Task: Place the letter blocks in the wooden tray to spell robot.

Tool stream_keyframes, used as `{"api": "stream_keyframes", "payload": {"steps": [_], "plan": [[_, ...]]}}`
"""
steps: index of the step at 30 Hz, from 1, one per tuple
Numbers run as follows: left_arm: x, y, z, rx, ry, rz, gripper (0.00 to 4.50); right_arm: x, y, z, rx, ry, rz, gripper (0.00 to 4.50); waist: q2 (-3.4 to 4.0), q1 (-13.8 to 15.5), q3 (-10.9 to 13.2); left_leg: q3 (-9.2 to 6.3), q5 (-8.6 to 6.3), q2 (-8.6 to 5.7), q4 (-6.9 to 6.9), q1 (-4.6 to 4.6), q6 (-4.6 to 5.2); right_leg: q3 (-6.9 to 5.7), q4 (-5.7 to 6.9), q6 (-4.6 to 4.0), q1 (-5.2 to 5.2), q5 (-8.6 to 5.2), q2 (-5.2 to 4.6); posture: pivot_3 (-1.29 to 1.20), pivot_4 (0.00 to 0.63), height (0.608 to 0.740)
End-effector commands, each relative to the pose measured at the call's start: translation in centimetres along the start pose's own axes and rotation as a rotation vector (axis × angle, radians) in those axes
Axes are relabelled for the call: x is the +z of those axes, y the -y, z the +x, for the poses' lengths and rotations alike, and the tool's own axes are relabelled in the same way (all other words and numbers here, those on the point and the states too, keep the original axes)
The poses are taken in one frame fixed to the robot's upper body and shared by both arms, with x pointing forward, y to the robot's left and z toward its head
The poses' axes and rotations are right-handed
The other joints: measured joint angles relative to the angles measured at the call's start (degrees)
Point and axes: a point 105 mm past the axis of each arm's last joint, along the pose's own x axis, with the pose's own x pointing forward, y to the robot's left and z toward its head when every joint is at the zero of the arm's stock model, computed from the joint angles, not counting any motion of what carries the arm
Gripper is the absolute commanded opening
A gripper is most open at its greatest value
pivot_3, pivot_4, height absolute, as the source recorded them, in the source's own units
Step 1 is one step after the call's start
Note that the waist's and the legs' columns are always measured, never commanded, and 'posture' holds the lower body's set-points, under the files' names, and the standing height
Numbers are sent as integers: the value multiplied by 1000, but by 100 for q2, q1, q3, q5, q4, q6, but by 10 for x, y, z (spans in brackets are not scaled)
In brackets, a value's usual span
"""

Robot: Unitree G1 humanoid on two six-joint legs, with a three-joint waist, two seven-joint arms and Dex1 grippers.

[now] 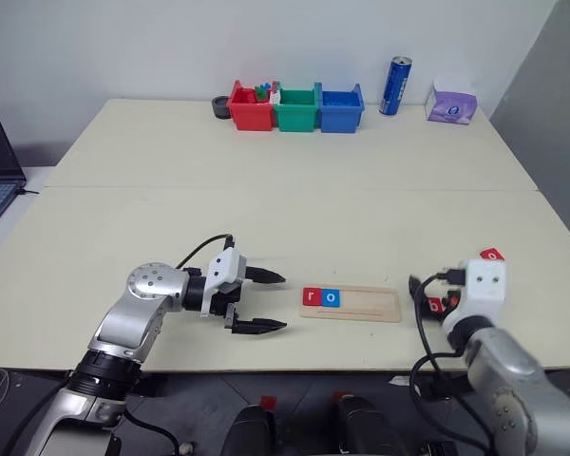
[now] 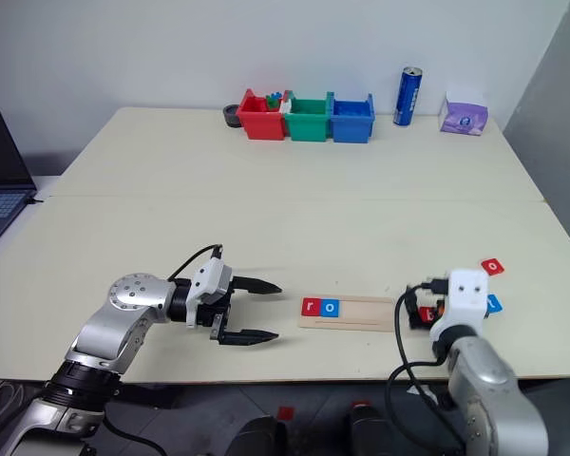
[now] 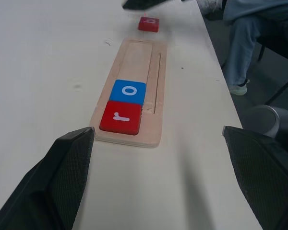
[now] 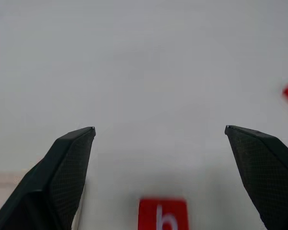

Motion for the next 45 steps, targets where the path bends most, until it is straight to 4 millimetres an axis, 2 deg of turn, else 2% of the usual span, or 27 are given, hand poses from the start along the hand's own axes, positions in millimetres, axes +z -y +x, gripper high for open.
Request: {"api": "stream_keyframes", "payload": {"steps": [1,5,9,16,22,25,31,32,35,39,42,45], "plan": [[8,1,2,-2,3,34,4500,4,-2,-6,209,-48,-64,4451,-1,10,1,1,0,0,-2,0,0,-2,-1,0,1,0,0,0,150,740],[9,1,3,-3,0,39,4500,-4,0,-14,478,-154,-260,4451,-5,21,4,5,-1,-2,-4,-6,2,-11,-5,-1,1,-1,0,0,150,740],[11,2,5,-5,0,43,4500,-26,8,-19,667,-271,-476,4451,-9,17,6,8,-1,-4,-5,-4,2,-14,-6,0,4,-2,3,0,150,740],[13,3,6,2,-4,47,4500,-34,28,5,737,-318,-569,4451,-17,-2,11,15,-1,-4,2,7,2,-6,0,1,8,-1,9,0,150,740],[14,2,5,26,-3,52,4500,-42,34,13,800,-379,-592,4451,-18,21,12,11,-1,1,1,3,2,-8,-2,1,8,-1,3,0,150,740],[13,3,4,29,-3,52,4500,-43,35,17,809,-389,-585,3832,-18,20,12,11,-1,1,2,3,2,-7,-1,0,8,0,1,0,150,740],[10,3,1,42,-13,51,4500,-39,33,18,835,-382,-592,1655,-18,22,12,10,-1,1,3,5,2,-7,0,1,8,0,1,0,150,740],[9,3,-1,46,-16,49,4500,-35,31,18,843,-370,-597,1389,-18,22,12,10,-1,1,3,5,2,-6,0,0,8,0,1,0,150,740],[4,0,-9,75,-36,38,4500,-16,18,15,875,-300,-628,1391,-16,18,13,8,-1,2,3,5,2,-6,0,0,8,0,1,0,150,740],[-5,-4,-22,117,-79,38,4500,4,-15,7,938,-200,-648,1391,-13,7,15,0,-1,7,1,7,2,-6,2,1,6,0,3,0,150,740],[-10,-4,-26,119,-94,39,4500,8,-42,2,998,-169,-650,1391,-14,21,14,-1,-1,7,1,7,2,-11,2,1,6,0,3,0,150,740],[-15,-4,-26,114,-112,51,4500,4,-65,5,1035,-166,-652,1391,-14,21,14,-1,-1,5,3,6,2,-8,2,0,7,0,0,0,150,740]]}}
